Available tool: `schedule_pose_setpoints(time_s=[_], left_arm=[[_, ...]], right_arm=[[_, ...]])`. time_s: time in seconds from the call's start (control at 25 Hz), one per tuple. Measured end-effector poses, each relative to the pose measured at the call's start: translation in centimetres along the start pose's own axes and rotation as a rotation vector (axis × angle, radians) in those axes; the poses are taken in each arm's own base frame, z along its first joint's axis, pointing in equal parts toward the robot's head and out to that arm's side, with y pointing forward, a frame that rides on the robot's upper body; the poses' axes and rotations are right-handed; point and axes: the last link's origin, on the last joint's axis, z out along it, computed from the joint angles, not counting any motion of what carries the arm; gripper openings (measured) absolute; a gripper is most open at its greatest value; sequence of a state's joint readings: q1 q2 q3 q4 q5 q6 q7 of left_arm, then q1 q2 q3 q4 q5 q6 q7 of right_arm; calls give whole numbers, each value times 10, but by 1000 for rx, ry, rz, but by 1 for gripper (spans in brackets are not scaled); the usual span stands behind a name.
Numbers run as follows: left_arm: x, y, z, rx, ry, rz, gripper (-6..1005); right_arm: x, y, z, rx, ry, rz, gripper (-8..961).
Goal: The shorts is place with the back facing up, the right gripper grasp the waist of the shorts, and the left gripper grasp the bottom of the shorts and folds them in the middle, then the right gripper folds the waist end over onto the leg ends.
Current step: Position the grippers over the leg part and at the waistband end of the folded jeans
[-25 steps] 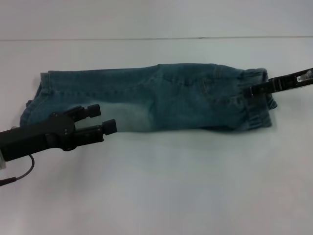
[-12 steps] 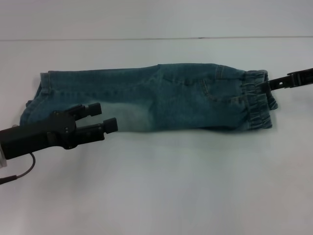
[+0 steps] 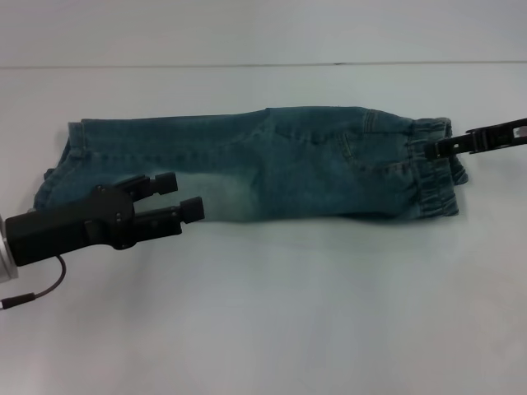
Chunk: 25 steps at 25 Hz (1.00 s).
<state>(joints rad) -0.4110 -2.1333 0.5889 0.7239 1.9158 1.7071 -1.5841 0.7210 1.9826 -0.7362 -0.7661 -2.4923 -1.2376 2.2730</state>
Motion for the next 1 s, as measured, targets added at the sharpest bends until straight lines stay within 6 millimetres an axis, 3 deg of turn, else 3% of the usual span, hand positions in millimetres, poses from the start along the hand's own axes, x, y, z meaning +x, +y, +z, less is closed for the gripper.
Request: schedule_pose_setpoints(time_s=[0.28, 0.6, 1.0], left_arm=[[0, -1, -1, 5, 1, -1, 929], [0, -1, -1, 6, 1, 2, 928], [-2, -2, 0, 16, 1, -1, 928]], right_arm=[[5, 11, 16, -16, 30, -14, 916], [4, 12, 13, -24, 37, -23, 860], [1, 14, 12, -30, 40, -48, 436]])
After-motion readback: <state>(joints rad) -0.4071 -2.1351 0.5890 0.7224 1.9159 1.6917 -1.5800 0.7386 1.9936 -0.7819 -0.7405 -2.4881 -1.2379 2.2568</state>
